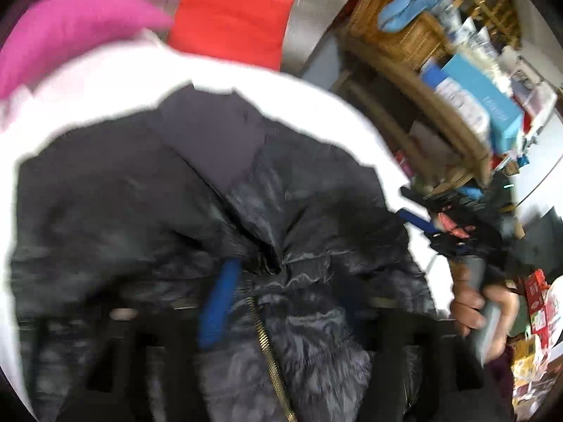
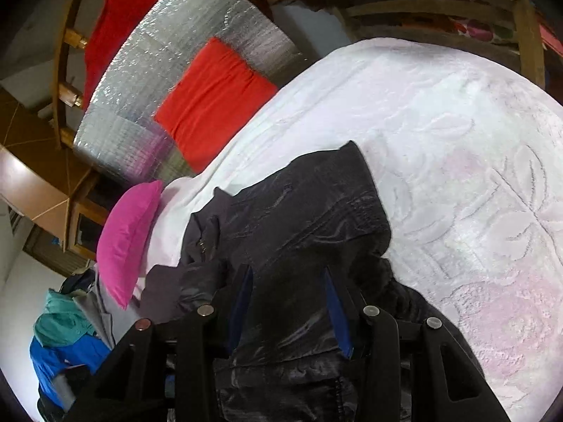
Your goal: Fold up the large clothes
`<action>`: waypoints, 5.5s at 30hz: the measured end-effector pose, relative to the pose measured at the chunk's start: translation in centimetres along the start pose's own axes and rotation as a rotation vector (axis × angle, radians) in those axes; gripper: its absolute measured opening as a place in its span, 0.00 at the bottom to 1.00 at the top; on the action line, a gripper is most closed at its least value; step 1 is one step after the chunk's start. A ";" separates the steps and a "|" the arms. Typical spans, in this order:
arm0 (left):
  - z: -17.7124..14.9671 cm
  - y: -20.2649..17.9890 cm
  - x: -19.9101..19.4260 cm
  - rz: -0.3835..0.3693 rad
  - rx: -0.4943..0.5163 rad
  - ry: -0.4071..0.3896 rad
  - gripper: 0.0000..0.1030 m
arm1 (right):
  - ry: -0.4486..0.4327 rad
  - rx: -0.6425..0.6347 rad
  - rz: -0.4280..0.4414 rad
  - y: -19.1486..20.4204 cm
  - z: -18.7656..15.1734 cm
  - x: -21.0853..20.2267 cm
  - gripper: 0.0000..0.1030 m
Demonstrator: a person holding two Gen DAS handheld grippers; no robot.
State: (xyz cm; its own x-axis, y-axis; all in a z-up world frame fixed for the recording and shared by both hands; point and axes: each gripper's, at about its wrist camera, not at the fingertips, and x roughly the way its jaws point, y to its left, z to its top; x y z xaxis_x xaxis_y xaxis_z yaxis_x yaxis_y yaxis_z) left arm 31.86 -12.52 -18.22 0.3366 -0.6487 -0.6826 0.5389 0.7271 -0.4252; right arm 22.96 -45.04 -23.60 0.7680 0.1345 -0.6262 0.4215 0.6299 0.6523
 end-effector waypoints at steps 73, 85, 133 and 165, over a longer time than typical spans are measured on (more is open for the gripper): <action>-0.3 13.1 -2.0 0.502 -0.168 -0.043 0.75 | 0.097 0.178 0.093 -2.9 0.7 6.2 0.73; 0.0 13.3 -0.6 0.563 -0.130 -0.027 0.75 | 0.092 0.127 -0.062 -1.4 0.5 8.3 0.55; -1.0 19.9 -0.4 0.259 -0.447 0.014 0.64 | 0.051 -0.068 -0.182 -2.5 1.3 6.1 0.40; 1.2 16.2 1.5 0.381 -0.281 -0.041 0.31 | 0.006 -0.144 -0.099 -2.1 1.3 4.3 0.33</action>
State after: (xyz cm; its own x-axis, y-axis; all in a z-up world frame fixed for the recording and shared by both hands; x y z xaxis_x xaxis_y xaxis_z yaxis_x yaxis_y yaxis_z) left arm 42.05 -1.95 -25.37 0.5030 -0.3285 -0.7994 0.1432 0.9438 -0.2977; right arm 26.06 -46.80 -27.11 0.7228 0.0710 -0.6874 0.4210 0.7436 0.5195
